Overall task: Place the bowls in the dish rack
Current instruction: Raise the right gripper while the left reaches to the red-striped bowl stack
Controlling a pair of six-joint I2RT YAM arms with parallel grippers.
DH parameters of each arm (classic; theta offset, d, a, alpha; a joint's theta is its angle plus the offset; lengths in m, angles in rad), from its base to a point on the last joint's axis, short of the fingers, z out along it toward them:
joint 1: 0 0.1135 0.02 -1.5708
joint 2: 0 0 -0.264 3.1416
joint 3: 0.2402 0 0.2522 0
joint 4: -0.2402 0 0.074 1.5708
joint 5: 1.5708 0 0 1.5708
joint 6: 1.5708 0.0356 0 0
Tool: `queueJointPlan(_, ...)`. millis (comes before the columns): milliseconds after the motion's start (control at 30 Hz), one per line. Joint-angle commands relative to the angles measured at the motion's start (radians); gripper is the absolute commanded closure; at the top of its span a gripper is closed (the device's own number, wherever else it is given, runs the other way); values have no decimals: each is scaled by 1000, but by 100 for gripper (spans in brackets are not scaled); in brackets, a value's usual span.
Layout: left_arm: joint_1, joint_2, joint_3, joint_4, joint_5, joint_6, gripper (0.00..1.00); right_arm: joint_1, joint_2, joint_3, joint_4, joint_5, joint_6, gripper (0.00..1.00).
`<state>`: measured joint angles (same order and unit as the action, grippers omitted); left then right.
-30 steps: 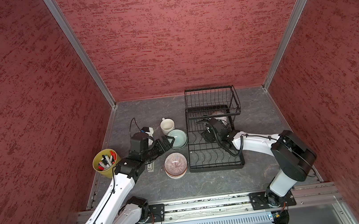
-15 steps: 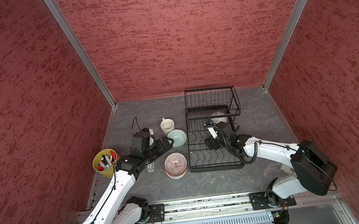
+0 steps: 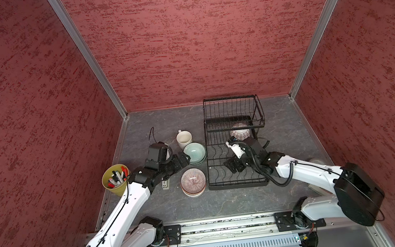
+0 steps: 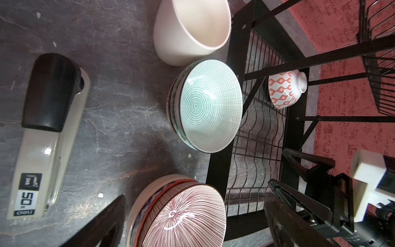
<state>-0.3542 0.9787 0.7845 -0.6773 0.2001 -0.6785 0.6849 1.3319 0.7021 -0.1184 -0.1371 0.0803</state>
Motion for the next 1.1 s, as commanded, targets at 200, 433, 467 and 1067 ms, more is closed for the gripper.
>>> queueJointPlan(200,-55,47,57,-114,-61,39,1,7,-38,-13,-36,-144,61,15)
queueJointPlan(433,-118,61,80,-225,-162,40,3,14,-148,-26,-44,-234,109,16)
queueJointPlan(467,-122,63,80,-232,-169,40,3,16,-169,-23,-44,-245,115,16)
queueJointPlan(1067,-189,214,133,-224,-221,180,26,17,-363,26,7,-222,212,16)
